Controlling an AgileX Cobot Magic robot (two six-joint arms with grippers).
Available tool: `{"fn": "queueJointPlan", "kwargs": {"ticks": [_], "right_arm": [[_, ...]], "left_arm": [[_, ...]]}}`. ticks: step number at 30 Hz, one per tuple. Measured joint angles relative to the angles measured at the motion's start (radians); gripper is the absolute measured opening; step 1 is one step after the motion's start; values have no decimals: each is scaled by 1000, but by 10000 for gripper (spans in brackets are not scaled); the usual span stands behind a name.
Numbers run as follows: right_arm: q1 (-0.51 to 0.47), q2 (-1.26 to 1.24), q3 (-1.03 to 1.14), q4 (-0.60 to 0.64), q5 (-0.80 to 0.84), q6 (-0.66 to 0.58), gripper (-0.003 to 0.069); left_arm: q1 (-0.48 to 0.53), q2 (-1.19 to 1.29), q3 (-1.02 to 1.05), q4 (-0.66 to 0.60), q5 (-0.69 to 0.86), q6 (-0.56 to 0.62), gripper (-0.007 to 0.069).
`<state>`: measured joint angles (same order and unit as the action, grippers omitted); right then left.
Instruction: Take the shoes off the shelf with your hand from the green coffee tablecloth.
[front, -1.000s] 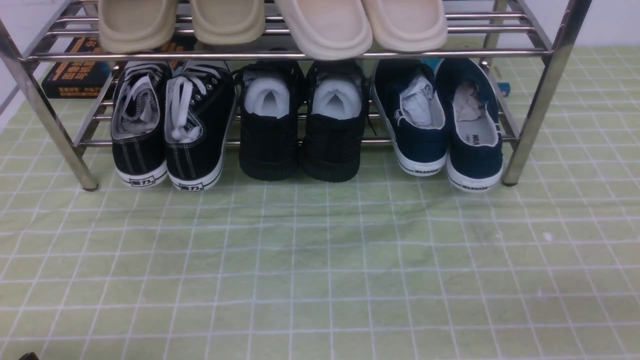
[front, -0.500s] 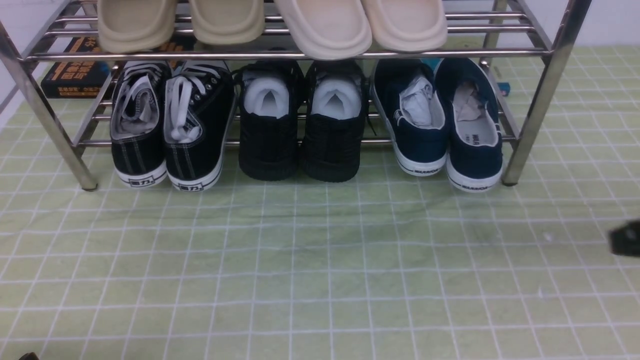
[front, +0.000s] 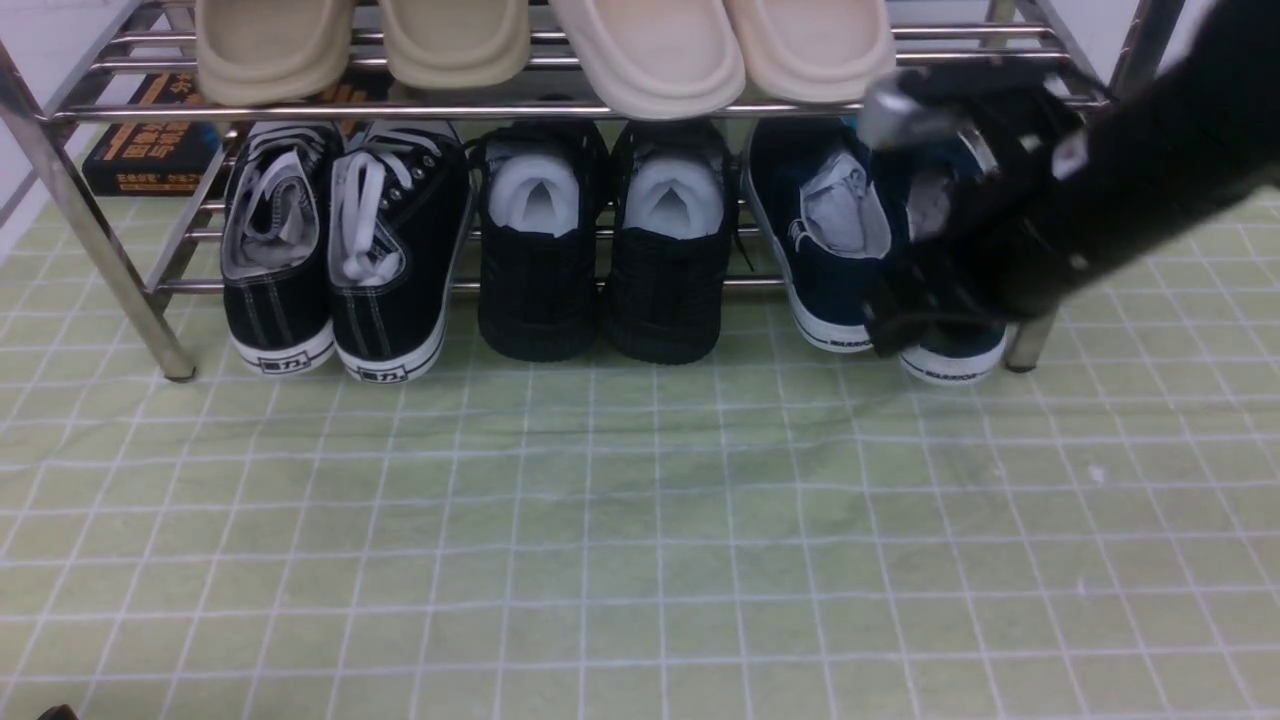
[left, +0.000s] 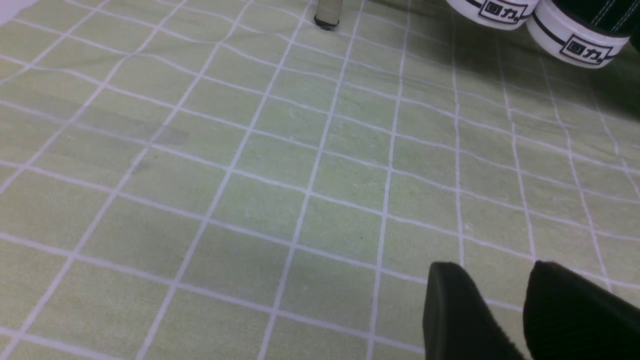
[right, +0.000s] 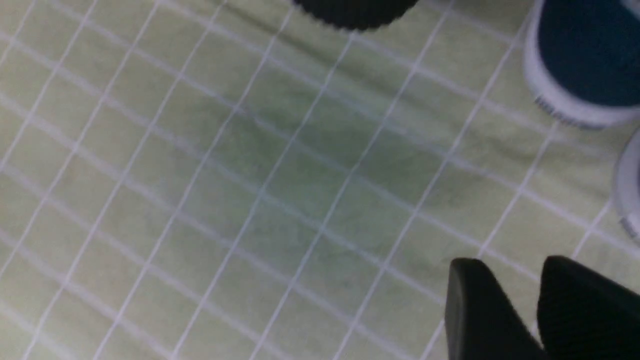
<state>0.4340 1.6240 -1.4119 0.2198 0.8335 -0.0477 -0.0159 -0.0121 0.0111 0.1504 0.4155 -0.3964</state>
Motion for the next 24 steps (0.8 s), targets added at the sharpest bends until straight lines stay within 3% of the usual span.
{"fn": "queueJointPlan", "kwargs": {"ticks": [2, 8, 24], "right_arm": [[8, 34, -45, -54, -23, 60, 307], [9, 142, -114, -99, -94, 98, 386], [9, 352, -218, -205, -222, 100, 387]], "left_arm": [[0, 0, 0, 0, 0, 0, 242], [0, 0, 0, 0, 0, 0, 242], [0, 0, 0, 0, 0, 0, 242]]}}
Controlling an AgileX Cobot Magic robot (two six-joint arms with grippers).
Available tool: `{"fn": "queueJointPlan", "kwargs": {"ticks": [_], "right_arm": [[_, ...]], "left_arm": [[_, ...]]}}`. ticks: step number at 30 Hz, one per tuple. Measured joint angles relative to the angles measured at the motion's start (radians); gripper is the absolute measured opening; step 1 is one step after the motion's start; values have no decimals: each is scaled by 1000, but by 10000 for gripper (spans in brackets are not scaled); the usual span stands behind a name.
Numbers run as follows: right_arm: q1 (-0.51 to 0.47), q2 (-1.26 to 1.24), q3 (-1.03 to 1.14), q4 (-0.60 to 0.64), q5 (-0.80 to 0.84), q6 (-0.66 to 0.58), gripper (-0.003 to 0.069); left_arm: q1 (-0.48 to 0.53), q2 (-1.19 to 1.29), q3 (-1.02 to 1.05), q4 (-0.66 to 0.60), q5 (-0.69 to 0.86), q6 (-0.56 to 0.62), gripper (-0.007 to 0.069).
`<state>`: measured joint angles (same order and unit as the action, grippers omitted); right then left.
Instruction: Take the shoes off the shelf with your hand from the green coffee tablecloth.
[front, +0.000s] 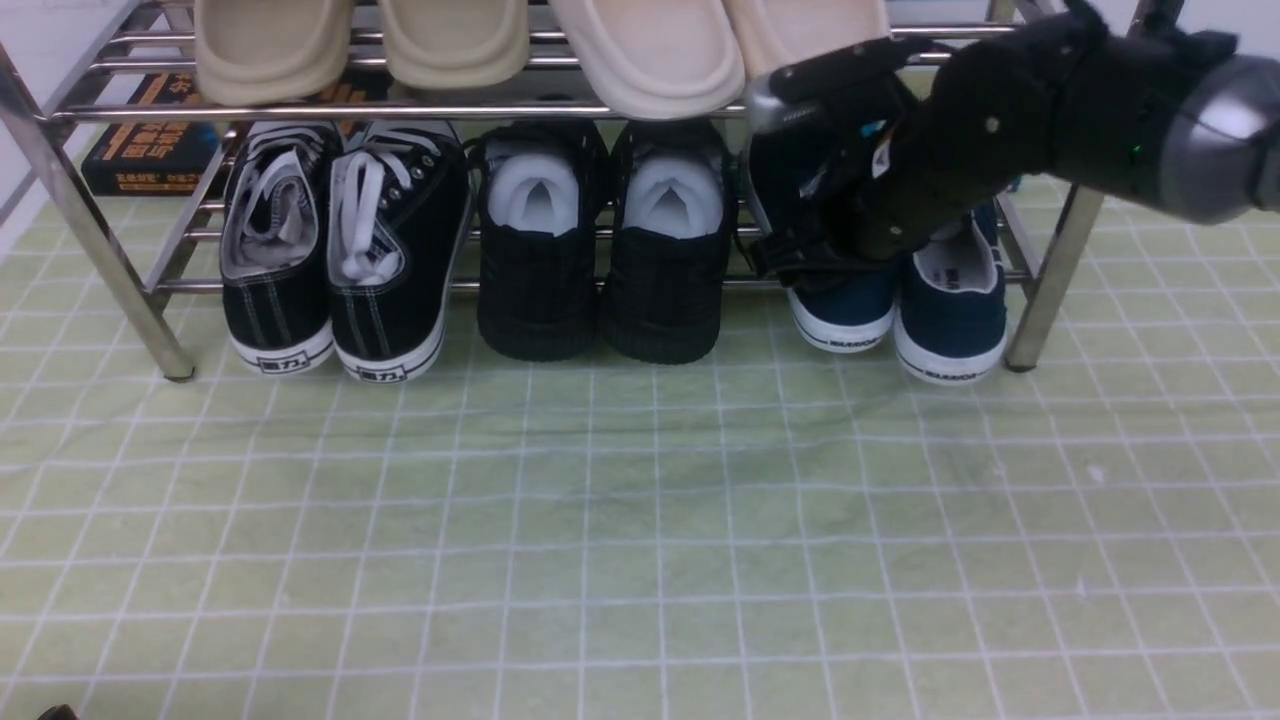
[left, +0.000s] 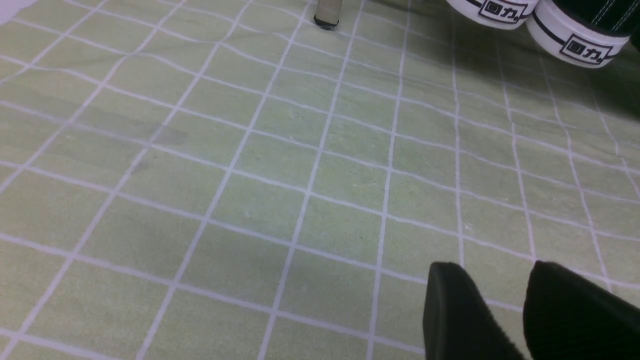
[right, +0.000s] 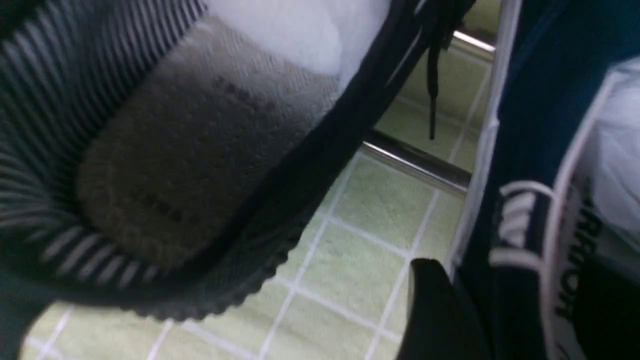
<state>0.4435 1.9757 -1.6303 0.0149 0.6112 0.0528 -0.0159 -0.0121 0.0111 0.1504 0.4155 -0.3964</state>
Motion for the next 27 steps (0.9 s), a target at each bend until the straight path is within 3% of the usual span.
{"fn": "queueJointPlan", "kwargs": {"ticks": [5, 6, 7, 8, 9, 27], "right_arm": [[2, 8, -4, -15, -7, 0, 263], [1, 9, -13, -15, 7, 0, 168], [1, 9, -13, -15, 9, 0, 168], [1, 9, -23, -15, 24, -1, 69], [2, 9, -27, -3, 35, -1, 41], [6, -203, -41, 109, 239, -13, 43]], "left_arm": [[0, 0, 0, 0, 0, 0, 242], [0, 0, 0, 0, 0, 0, 242], [0, 0, 0, 0, 0, 0, 242], [0, 0, 0, 0, 0, 0, 242], [0, 0, 0, 0, 0, 0, 242], [0, 0, 0, 0, 0, 0, 242]]}}
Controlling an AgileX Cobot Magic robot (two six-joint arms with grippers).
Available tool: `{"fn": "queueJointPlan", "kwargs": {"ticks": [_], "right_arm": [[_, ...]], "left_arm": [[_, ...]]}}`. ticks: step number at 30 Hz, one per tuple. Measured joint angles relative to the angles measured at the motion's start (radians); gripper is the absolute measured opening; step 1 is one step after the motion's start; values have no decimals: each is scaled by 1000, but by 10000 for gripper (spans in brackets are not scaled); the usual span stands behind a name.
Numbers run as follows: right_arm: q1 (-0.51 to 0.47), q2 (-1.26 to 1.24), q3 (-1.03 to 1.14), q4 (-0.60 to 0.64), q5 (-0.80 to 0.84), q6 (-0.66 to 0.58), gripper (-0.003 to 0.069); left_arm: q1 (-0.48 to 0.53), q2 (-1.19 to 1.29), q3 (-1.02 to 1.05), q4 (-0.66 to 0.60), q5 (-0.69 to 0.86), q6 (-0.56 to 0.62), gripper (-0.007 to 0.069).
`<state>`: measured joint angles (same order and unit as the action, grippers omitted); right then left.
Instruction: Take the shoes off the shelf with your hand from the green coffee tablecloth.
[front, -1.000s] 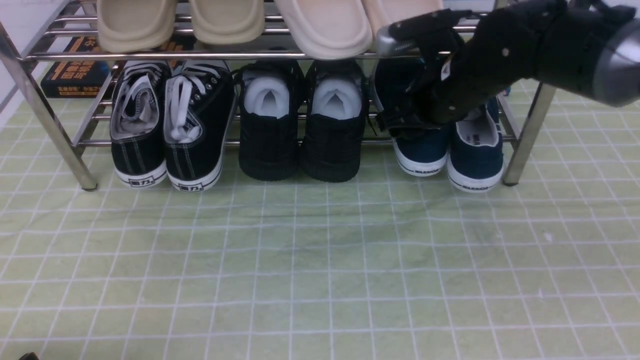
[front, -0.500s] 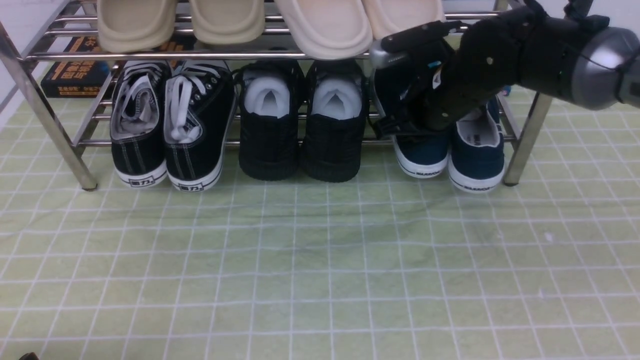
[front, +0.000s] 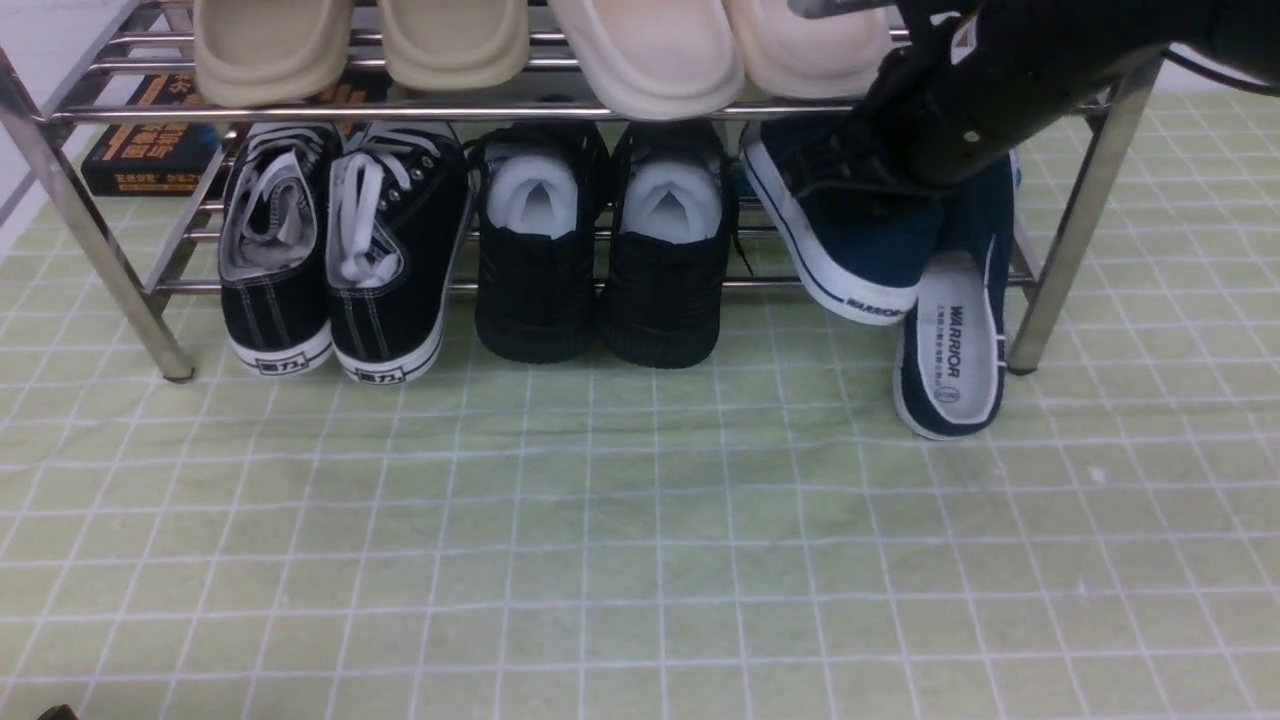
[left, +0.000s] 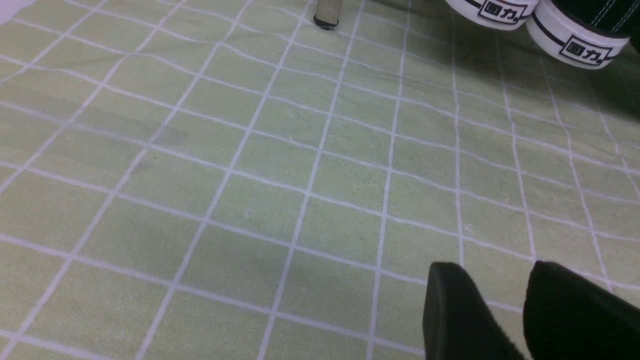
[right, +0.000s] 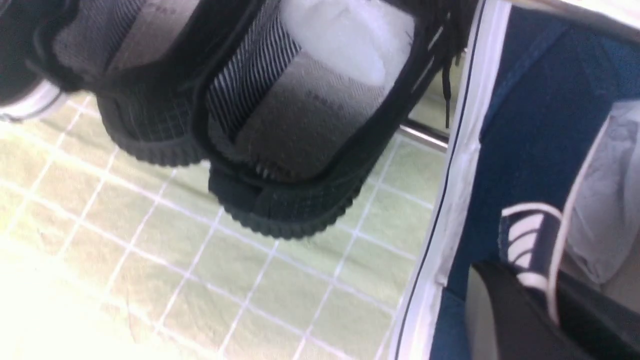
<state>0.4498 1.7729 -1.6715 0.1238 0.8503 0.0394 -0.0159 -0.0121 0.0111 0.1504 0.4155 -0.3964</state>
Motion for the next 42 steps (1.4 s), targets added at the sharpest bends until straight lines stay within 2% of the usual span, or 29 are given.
{"fn": "queueJointPlan", "kwargs": {"ticks": [8, 18, 29, 33, 38, 42], "right_arm": [[-1, -6, 0, -2, 52, -4, 43], [0, -9, -2, 80, 152, -25, 43], [0, -21, -2, 115, 229, -26, 43], [0, -81, -2, 172, 272, -31, 43], [0, -126, -6, 245, 402, -72, 43], [18, -131, -1, 248, 412, -75, 43]], "left_arm": [[0, 0, 0, 0, -1, 0, 242], [0, 0, 0, 0, -1, 0, 242], [0, 0, 0, 0, -1, 0, 242], [0, 0, 0, 0, -1, 0, 242], [0, 0, 0, 0, -1, 0, 242], [0, 0, 0, 0, -1, 0, 242]]}}
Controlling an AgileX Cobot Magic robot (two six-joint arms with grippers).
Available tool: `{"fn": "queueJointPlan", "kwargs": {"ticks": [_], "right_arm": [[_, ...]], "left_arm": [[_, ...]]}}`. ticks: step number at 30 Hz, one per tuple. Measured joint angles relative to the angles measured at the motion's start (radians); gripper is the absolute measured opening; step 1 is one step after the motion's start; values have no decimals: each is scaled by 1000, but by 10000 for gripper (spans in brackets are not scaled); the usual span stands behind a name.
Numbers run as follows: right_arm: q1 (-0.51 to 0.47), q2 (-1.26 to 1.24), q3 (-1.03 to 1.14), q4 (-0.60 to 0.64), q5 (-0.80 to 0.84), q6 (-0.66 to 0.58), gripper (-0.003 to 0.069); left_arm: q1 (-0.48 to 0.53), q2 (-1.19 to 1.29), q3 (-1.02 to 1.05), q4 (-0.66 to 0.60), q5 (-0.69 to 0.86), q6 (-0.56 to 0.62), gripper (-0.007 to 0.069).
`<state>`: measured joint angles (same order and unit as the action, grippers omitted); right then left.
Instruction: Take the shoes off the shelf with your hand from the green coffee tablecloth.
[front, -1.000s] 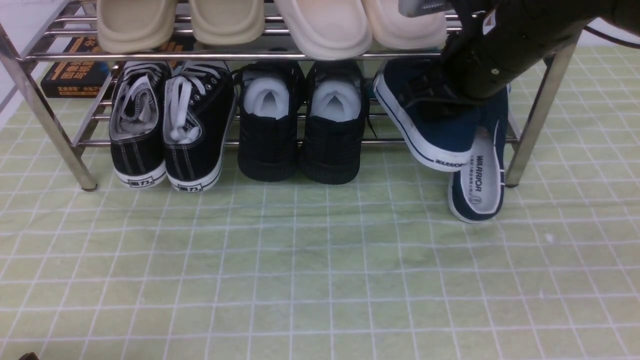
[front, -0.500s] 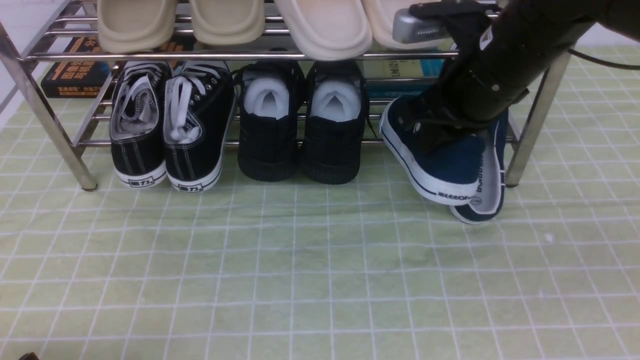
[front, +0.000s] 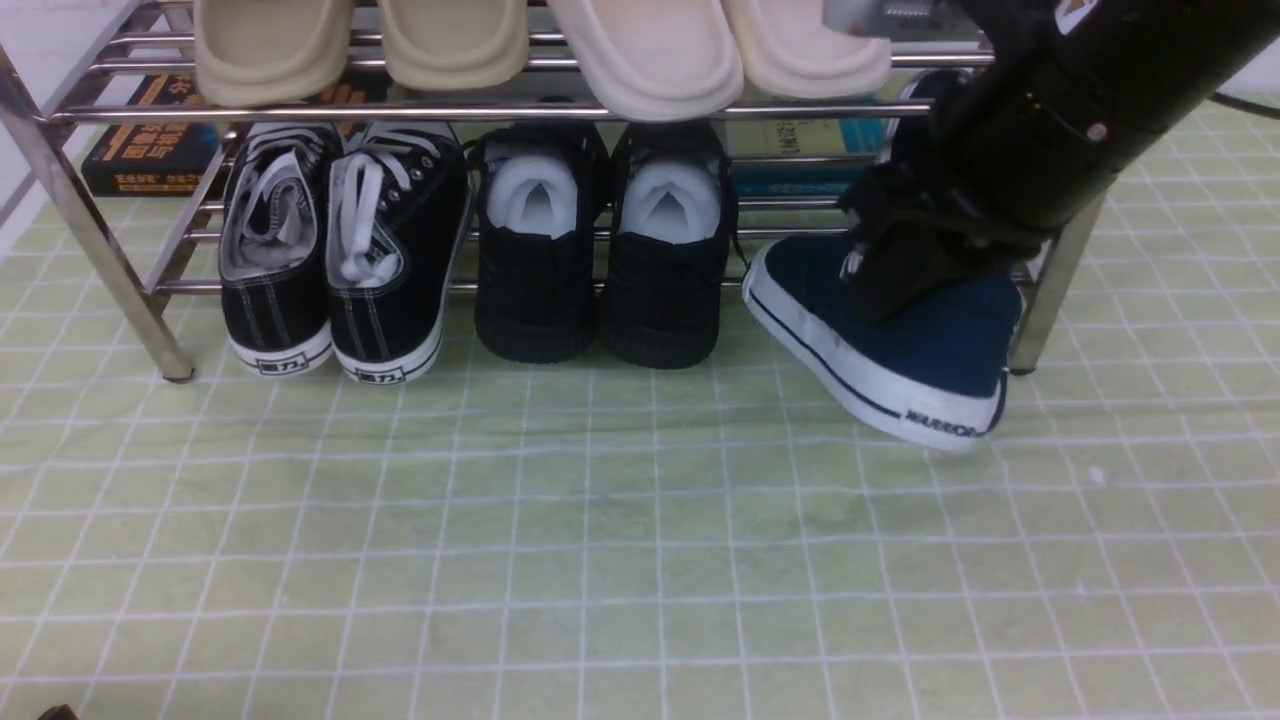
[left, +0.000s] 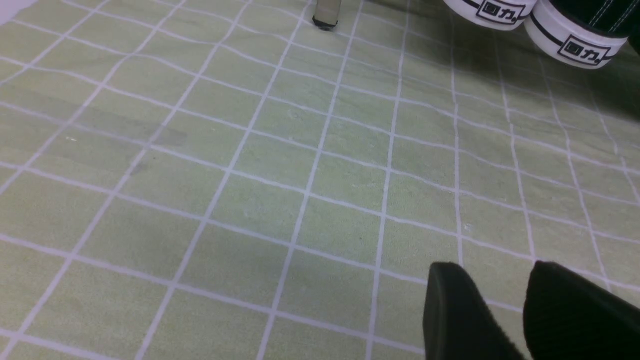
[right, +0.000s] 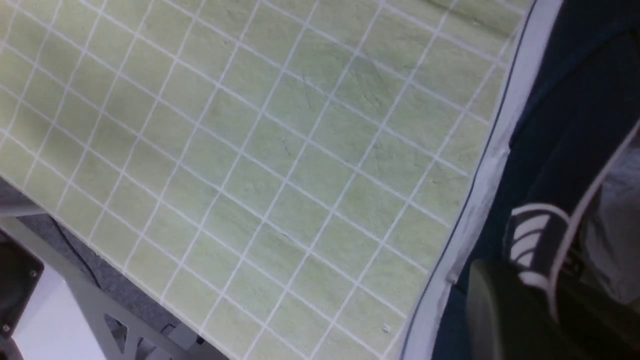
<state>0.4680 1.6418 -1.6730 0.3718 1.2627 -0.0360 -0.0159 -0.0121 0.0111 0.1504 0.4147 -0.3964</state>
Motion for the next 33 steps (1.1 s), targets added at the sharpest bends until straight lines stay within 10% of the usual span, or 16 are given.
{"fn": "queueJointPlan", "kwargs": {"ticks": [19, 33], "right_arm": [[592, -68, 191, -349, -60, 499, 48], [621, 245, 191, -428, -451, 649, 52]], "left_arm": [[0, 0, 0, 0, 0, 0, 242], [0, 0, 0, 0, 0, 0, 242]]}}
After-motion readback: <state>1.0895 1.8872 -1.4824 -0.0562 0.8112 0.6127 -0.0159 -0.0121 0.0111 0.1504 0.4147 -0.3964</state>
